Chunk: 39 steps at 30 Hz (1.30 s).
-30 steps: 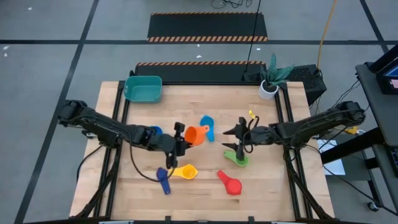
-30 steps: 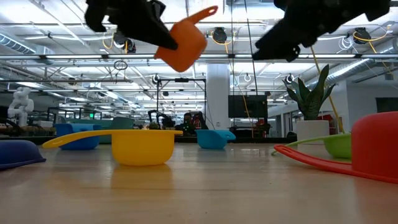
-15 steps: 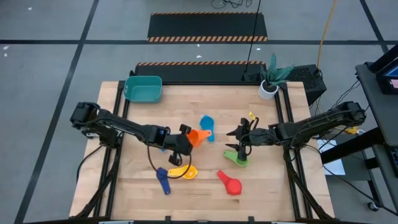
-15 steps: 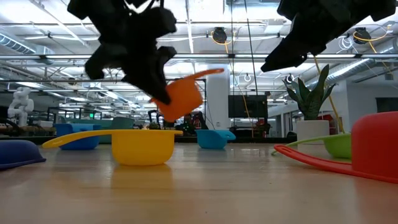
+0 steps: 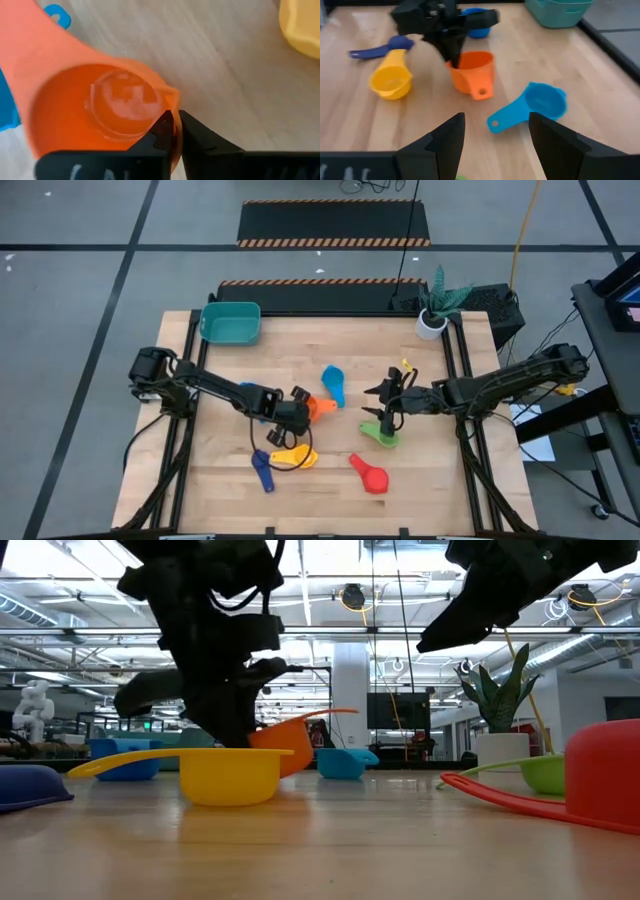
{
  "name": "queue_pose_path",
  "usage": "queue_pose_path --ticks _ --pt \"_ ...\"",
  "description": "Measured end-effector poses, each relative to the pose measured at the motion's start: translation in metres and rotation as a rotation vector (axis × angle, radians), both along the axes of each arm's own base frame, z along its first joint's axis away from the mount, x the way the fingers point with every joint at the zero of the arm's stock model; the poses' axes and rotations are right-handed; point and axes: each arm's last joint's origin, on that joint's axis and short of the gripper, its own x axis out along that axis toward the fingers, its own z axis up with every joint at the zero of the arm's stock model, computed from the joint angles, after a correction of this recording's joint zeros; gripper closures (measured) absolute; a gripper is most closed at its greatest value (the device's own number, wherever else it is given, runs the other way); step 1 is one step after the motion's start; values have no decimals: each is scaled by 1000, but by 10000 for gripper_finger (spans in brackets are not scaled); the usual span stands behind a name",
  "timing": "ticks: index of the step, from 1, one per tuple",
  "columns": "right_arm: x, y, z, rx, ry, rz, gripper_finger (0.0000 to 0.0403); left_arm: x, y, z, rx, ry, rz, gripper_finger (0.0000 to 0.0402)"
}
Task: Nest measuring cups in basket
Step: Move the orange measuring cup to the center of the table, then stack the blue measuring cup on top of the orange measuring cup
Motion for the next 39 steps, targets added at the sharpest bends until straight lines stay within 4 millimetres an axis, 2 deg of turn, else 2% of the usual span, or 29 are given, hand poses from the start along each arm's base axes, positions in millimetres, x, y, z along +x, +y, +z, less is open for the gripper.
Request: queue_pose_path --ticks 7,20,26,30,39 --pt "0 -1 0 -32 1 -14 190 -2 1 2 13 6 7 321" --pt "0 -1 0 -37 3 -10 190 -5 1 3 74 15 27 316" --pt "1 -1 1 -32 -12 -8 190 -12 -3 17 81 -8 62 315" --pt "1 -1 2 -30 -19 -7 190 -20 -8 26 69 1 74 315" --pt "1 0 2 -37 -16 3 190 -56 -11 51 77 118 129 315"
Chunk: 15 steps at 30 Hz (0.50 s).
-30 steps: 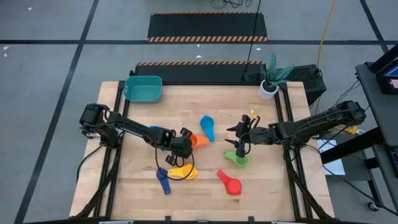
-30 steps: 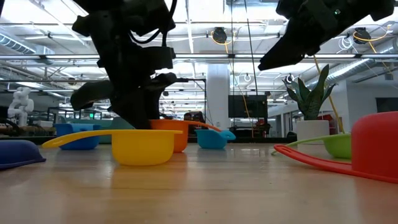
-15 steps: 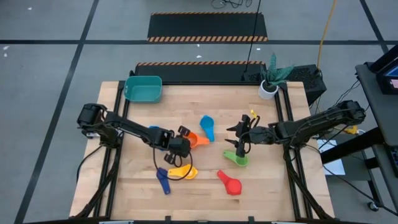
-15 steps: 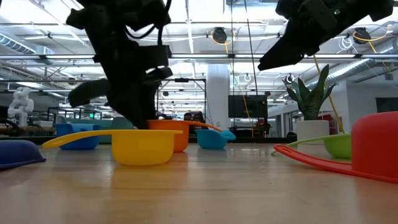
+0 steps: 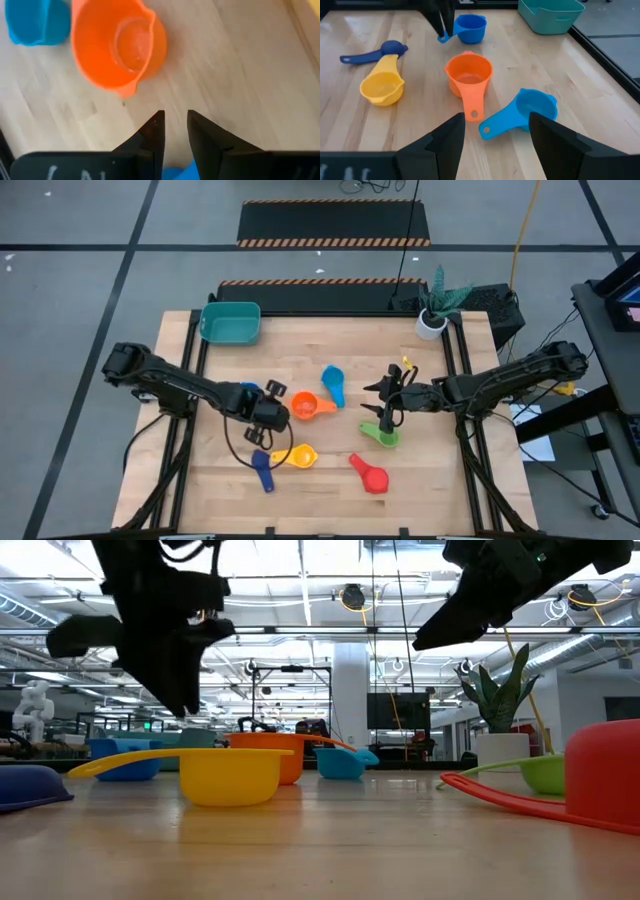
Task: Nest measuring cups in basket
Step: Stack the blue measuring cup on top of the orange measuring cup
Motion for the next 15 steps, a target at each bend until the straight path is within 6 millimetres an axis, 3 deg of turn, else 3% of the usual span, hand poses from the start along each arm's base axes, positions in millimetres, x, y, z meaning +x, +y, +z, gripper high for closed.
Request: queue_pose_path --ticks 7,15 --pt "0 0 0 -13 -2 8 190 -24 -2 4 15 136 77 315" --pt "0 0 0 -13 0 9 190 -53 -1 -12 42 239 189 315"
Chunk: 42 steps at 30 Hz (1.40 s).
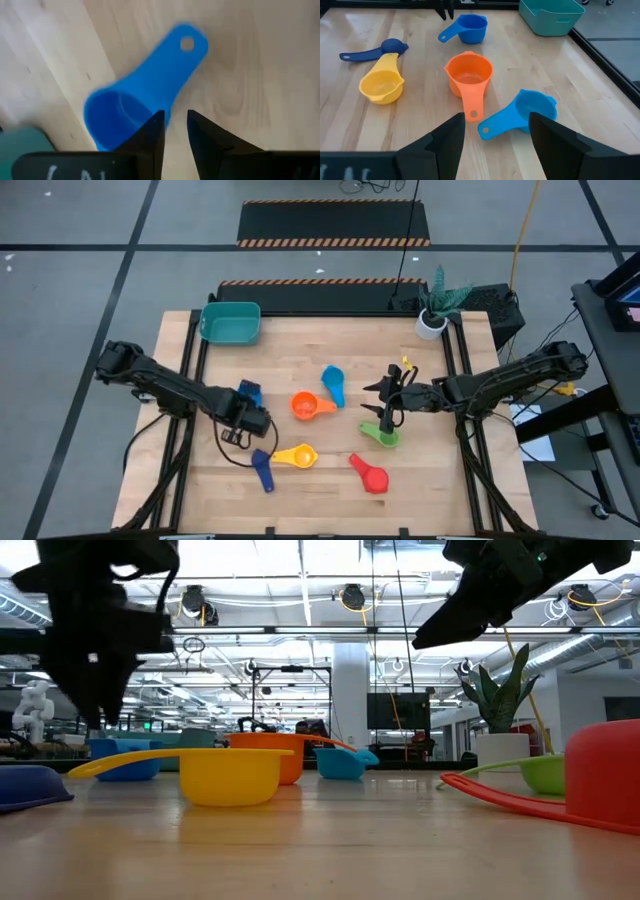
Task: Nest measuring cups in basket
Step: Stack the blue measuring cup on top of the orange measuring cup
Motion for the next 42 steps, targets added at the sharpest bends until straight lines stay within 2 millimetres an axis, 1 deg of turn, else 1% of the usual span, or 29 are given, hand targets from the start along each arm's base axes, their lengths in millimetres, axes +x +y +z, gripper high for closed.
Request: queue_pose_path --ticks 5,10,12,15,21,23,25,29,32,42 --pt "0 1 0 16 1 16 190 -13 5 -4 14 -4 23 315" --pt "0 1 0 25 1 24 190 -18 10 -4 26 -7 42 315" --pt "0 1 0 25 2 23 190 -17 11 -4 31 -12 48 308" --pt "0 1 0 30 1 21 190 -16 14 -4 42 -13 61 274" --pt "0 3 0 47 3 39 190 -15 19 -4 47 -13 87 179" --pt "0 3 0 48 3 41 190 -15 20 -4 47 -12 92 159" --pt "-1 5 0 49 4 47 190 -14 21 -5 47 -13 97 148" --pt "-1 7 0 49 4 57 190 -11 25 -8 57 4 125 152" --pt "-1 8 0 48 2 60 190 -8 28 -14 72 33 141 169" --pt "-1 9 0 50 0 69 190 -4 27 -27 88 101 138 222"
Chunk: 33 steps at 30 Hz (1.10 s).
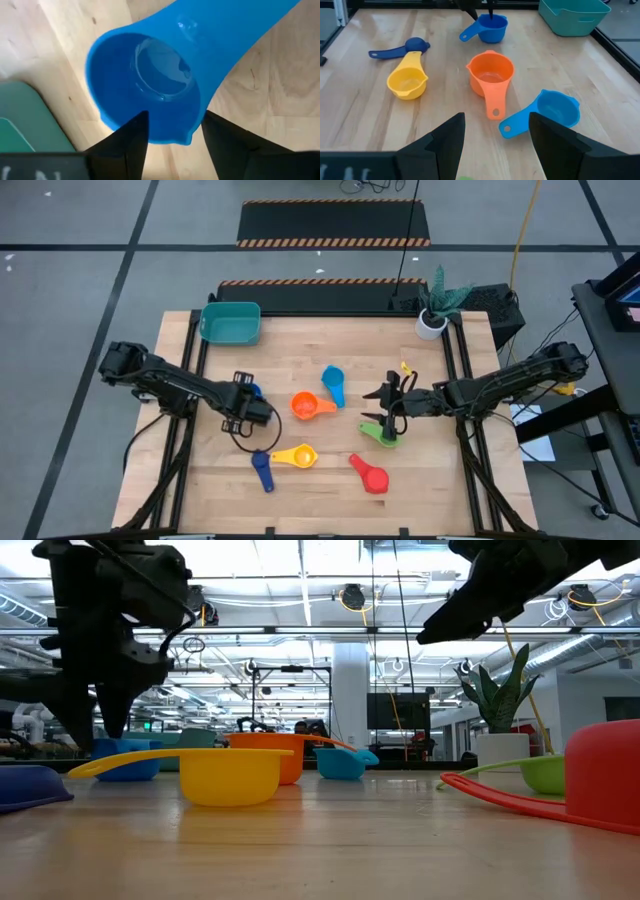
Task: Nest measuring cups in basket
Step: Stack the blue measuring cup on top of the orange measuring cup
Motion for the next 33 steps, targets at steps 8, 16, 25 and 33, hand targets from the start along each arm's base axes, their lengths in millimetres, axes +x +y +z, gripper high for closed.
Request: queue_pose_path --ticks 8,16,25,33 --pt "0 1 0 0 -3 2 190 2 -2 -7 -55 53 -20 283" --pt "1 1 2 6 -30 2 190 3 -2 -7 -53 45 10 379" --pt "17 5 -3 -34 -83 29 190 15 -1 14 -63 -89 151 389" --pt "38 19 -11 -254 -184 161 190 30 -5 57 -142 -265 169 381"
